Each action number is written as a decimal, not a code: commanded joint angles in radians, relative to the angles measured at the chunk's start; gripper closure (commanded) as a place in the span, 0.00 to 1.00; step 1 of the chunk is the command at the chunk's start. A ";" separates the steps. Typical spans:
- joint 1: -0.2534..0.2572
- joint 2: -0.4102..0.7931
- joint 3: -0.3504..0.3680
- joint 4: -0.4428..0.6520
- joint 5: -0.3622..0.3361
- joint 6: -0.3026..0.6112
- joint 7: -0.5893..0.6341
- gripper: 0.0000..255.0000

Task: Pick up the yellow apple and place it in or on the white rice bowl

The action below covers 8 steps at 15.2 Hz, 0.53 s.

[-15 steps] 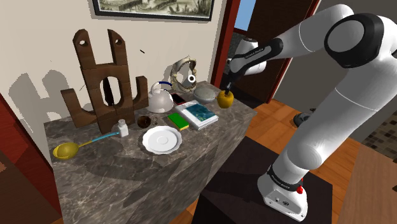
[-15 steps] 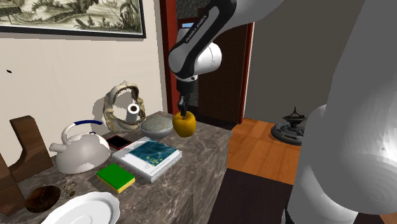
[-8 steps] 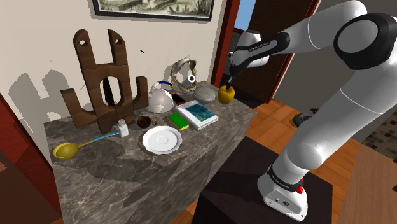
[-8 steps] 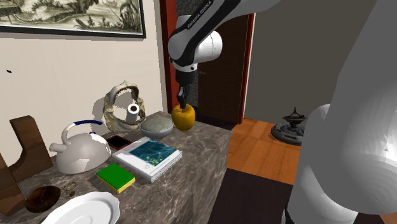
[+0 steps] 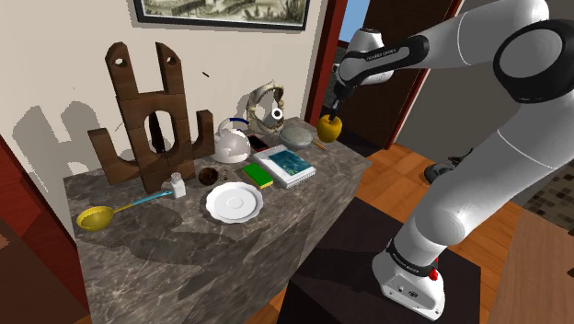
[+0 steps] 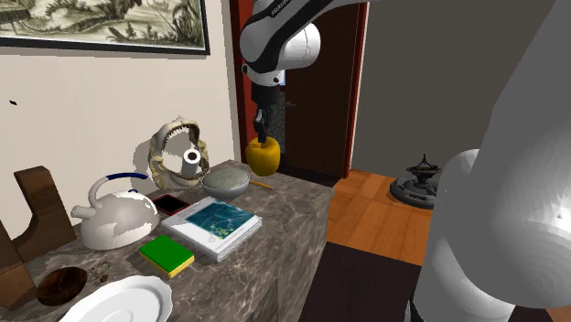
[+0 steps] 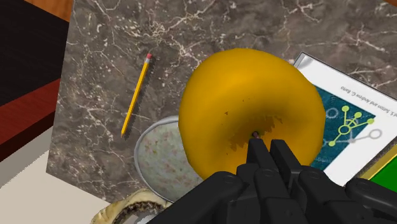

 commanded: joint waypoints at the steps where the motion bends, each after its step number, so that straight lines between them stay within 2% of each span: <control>1: 0.000 -0.013 0.003 0.015 -0.003 -0.027 0.001 1.00; 6: 0.001 -0.031 0.009 0.059 -0.004 -0.089 0.001 1.00; 8: 0.012 0.041 0.003 0.154 0.028 -0.115 -0.014 1.00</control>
